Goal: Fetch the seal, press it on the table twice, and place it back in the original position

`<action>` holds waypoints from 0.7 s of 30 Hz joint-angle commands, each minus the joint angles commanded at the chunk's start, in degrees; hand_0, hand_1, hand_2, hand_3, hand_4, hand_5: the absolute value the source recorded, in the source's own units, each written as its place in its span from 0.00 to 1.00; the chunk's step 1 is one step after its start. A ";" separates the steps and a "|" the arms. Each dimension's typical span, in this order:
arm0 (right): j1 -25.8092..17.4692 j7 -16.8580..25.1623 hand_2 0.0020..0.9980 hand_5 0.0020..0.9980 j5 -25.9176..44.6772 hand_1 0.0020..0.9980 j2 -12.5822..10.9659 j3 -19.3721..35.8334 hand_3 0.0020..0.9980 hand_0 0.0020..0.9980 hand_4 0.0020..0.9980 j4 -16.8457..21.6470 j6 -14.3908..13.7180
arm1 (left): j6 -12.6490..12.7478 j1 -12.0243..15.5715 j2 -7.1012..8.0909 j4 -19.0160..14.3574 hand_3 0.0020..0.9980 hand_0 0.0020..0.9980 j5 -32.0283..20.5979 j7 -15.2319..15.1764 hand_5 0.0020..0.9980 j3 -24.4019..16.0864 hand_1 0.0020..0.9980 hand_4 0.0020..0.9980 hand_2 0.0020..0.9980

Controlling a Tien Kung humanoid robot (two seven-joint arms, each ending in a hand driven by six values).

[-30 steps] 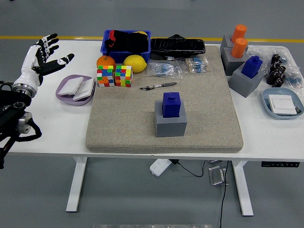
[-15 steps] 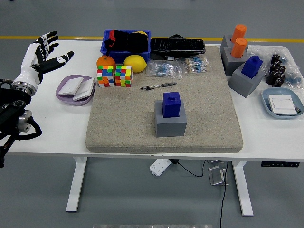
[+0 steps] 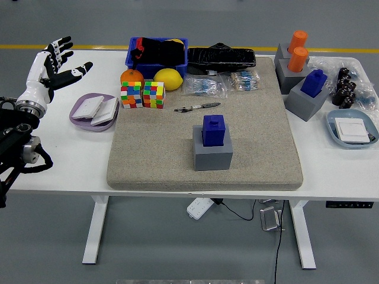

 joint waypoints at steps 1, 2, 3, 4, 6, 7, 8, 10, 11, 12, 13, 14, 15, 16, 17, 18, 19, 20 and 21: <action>0.03 0.05 0.73 0.53 0.04 0.75 -0.01 0.04 0.74 0.89 0.83 0.00 -0.06 | 0.01 0.04 -0.02 0.04 0.89 0.95 0.05 0.05 0.09 -0.04 0.88 0.87 0.90; 0.04 0.10 0.73 0.53 0.09 0.75 -0.01 0.01 0.74 0.89 0.83 0.00 -0.09 | 0.01 0.05 -0.05 0.07 0.89 0.95 0.03 0.05 0.09 -0.04 0.88 0.87 0.90; 0.05 0.20 0.73 0.53 0.06 0.75 0.01 0.02 0.74 0.89 0.83 0.00 -0.15 | 0.00 0.05 -0.11 0.10 0.89 0.95 0.03 0.06 0.09 -0.01 0.88 0.87 0.90; 0.06 0.23 0.73 0.53 0.04 0.75 0.04 0.05 0.74 0.89 0.83 0.00 -0.21 | 0.00 0.05 -0.14 0.12 0.89 0.95 0.04 0.07 0.09 0.01 0.88 0.87 0.90; 0.05 0.21 0.73 0.53 0.10 0.75 0.09 0.09 0.74 0.89 0.83 0.00 -0.32 | -0.02 0.08 -0.20 0.11 0.89 0.95 -0.02 0.05 0.09 0.06 0.88 0.86 0.90; 0.05 0.18 0.73 0.53 0.07 0.75 0.10 0.12 0.74 0.89 0.83 0.00 -0.34 | -0.02 0.06 -0.23 0.12 0.89 0.95 -0.01 0.03 0.09 0.07 0.88 0.86 0.90; 0.04 0.17 0.73 0.53 0.06 0.75 0.09 0.11 0.74 0.89 0.83 0.00 -0.35 | -0.01 0.04 -0.23 0.12 0.89 0.95 -0.02 0.02 0.09 0.05 0.88 0.86 0.90; 0.03 0.17 0.73 0.53 0.00 0.75 0.03 0.15 0.74 0.89 0.83 0.00 -0.37 | 0.01 -0.05 -0.23 0.09 0.89 0.95 -0.05 -0.04 0.09 -0.05 0.88 0.86 0.90; 0.06 0.17 0.73 0.53 -0.04 0.75 0.00 0.19 0.74 0.89 0.83 0.00 -0.37 | 0.02 -0.11 -0.22 0.07 0.89 0.95 -0.05 -0.06 0.09 -0.09 0.88 0.86 0.90; 0.06 0.21 0.73 0.53 -0.08 0.75 -0.04 0.28 0.74 0.89 0.83 0.00 -0.41 | 0.02 -0.19 -0.23 0.04 0.89 0.95 -0.04 -0.07 0.09 -0.10 0.88 0.86 0.90; 0.08 0.28 0.73 0.53 -0.14 0.75 -0.04 0.39 0.74 0.89 0.83 0.00 -0.51 | 0.03 -0.26 -0.25 0.03 0.89 0.95 -0.03 -0.08 0.09 -0.12 0.88 0.86 0.90; 0.11 0.37 0.73 0.53 -0.17 0.75 -0.03 0.49 0.74 0.89 0.83 0.00 -0.65 | 0.03 -0.31 -0.28 0.03 0.89 0.95 -0.02 -0.10 0.09 -0.16 0.88 0.86 0.90; 0.13 0.45 0.73 0.53 -0.18 0.75 -0.02 0.54 0.74 0.89 0.83 0.00 -0.76 | 0.03 -0.34 -0.30 0.03 0.89 0.95 -0.02 -0.12 0.09 -0.19 0.88 0.86 0.90; 0.17 0.55 0.73 0.53 -0.14 0.75 0.04 0.58 0.74 0.89 0.83 0.00 -0.90 | 0.03 -0.38 -0.36 0.02 0.89 0.95 -0.01 -0.17 0.09 -0.21 0.88 0.86 0.90; 0.21 0.59 0.73 0.53 -0.09 0.75 0.09 0.58 0.74 0.89 0.83 0.00 -0.95 | 0.03 -0.40 -0.38 -0.01 0.89 0.95 0.01 -0.20 0.09 -0.21 0.88 0.86 0.91; 0.26 0.61 0.73 0.53 -0.03 0.75 0.13 0.56 0.74 0.89 0.83 0.00 -0.99 | 0.03 -0.41 -0.41 -0.02 0.89 0.95 0.03 -0.22 0.09 -0.23 0.88 0.86 0.91; 0.28 0.62 0.73 0.53 0.01 0.75 0.14 0.54 0.74 0.89 0.83 0.00 -1.01 | 0.03 -0.40 -0.42 -0.03 0.89 0.95 0.03 -0.23 0.09 -0.24 0.88 0.86 0.91; 0.31 0.66 0.73 0.53 0.11 0.75 0.14 0.49 0.74 0.89 0.83 0.00 -1.02 | 0.02 -0.40 -0.44 0.00 0.89 0.95 0.02 -0.21 0.09 -0.27 0.88 0.86 0.91; 0.33 0.68 0.73 0.53 0.12 0.75 0.12 0.49 0.74 0.89 0.83 0.00 -1.01 | 0.01 -0.40 -0.44 -0.01 0.89 0.95 0.02 -0.20 0.09 -0.28 0.88 0.86 0.91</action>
